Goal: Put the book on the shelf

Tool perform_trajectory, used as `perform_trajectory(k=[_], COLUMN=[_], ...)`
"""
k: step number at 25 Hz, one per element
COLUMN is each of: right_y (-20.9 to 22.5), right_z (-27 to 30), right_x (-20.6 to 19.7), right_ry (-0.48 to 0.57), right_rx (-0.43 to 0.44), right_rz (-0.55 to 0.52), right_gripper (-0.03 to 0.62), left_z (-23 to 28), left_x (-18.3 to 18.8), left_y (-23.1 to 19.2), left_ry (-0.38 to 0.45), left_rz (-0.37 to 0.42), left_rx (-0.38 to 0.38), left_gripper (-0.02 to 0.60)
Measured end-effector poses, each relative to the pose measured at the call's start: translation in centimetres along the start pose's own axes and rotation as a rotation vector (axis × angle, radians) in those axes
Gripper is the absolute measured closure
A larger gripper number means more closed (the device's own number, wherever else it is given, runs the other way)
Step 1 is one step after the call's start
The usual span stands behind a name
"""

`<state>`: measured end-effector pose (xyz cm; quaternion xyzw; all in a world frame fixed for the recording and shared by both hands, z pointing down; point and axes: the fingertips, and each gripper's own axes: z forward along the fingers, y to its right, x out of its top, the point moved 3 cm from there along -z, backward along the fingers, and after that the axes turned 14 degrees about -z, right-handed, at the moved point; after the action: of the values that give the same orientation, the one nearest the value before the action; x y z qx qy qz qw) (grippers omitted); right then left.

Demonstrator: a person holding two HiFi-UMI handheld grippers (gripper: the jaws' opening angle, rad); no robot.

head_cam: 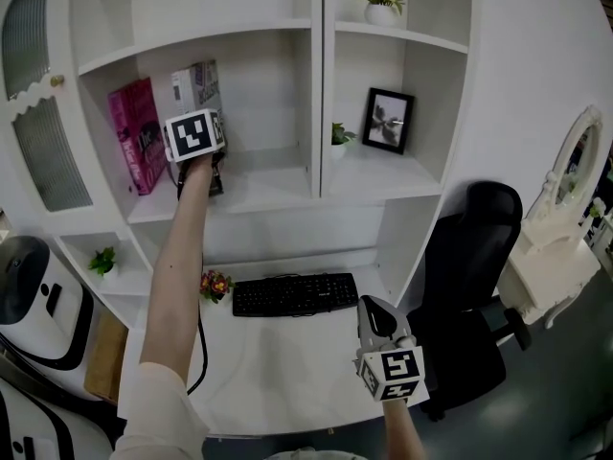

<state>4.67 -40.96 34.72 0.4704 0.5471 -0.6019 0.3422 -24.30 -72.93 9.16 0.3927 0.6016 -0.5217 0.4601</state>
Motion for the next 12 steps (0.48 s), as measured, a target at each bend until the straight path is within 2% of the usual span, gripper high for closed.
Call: perform_trajectory(k=[10,12], right_y=[-0.6,-1.0], right_z=[0.2,-0.1], right_x=[1.3,1.3], right_ry=[0.021,0.02], right_rx=[0.026,0.038], right_rz=[-0.019,-0.023], right_gripper=[0.593,0.592], left_z=[-0.1,-0.7], left_x=[0.1,0.2], left_y=[0.4,0.1], left_ry=[0.005,0.021], left_rz=[0.022,0.049], left_rx=[-0.008,0.027], left_gripper=[0.419,0.418])
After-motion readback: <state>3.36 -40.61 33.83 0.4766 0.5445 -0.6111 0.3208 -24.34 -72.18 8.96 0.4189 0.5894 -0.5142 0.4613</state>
